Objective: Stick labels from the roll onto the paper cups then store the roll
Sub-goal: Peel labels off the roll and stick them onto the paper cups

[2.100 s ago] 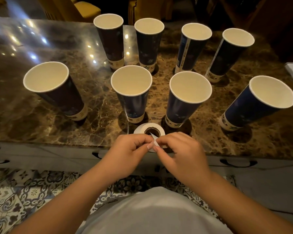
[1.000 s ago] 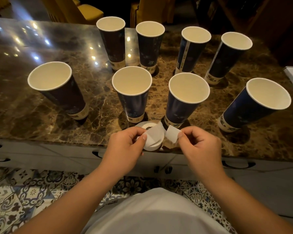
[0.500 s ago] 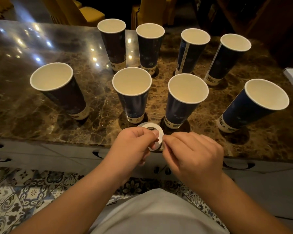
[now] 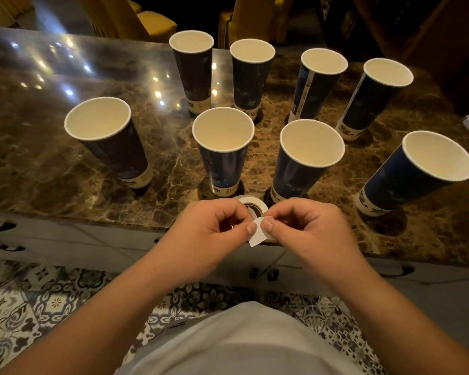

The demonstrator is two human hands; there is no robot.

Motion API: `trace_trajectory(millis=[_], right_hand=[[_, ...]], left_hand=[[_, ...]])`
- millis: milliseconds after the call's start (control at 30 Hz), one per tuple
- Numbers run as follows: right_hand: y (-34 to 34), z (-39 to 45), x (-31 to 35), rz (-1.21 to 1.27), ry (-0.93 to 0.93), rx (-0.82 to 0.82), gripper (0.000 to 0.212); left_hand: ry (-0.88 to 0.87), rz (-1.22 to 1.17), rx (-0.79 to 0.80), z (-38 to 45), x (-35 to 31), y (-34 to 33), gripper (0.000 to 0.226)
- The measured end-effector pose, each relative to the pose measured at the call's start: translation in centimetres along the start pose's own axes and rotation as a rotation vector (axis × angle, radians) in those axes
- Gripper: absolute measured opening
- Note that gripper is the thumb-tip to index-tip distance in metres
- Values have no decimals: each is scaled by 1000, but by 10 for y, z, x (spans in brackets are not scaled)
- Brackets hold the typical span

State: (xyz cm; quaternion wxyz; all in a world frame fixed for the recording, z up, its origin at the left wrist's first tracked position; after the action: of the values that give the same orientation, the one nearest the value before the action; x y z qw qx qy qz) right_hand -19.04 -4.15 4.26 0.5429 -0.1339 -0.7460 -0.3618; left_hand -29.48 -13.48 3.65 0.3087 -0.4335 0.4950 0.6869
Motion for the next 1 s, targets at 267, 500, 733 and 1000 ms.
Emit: trace_trajectory(millis=[267,500,733,1000], right_hand=[[-29,0,29,-84,161,-98,11],[-80,15,45,-48,162,-64,11],[-137,33,69,-61,171,-28,9],[-149,35,73,-109,136,-92,10]], left_hand=[[91,73,-349,-31,27,58,10],[126,51,-885,-87,72,154,11],[228,60,-697,-58,135,194,102],[199,13,-547,-25,151,196,83]])
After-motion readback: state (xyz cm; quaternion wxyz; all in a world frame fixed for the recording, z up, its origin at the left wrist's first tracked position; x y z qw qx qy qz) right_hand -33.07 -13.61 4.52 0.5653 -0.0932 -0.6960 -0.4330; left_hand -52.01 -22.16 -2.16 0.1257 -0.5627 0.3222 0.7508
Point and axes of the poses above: each hand's wrist, its own z-axis towards the middle knuckle, its own y-axis out of the back of the hand, x = y × z, the point moved 10 cm from there along z, towards the middle knuckle, and after that the axes turned 11 degrees about -y, right-handed, at the moved point
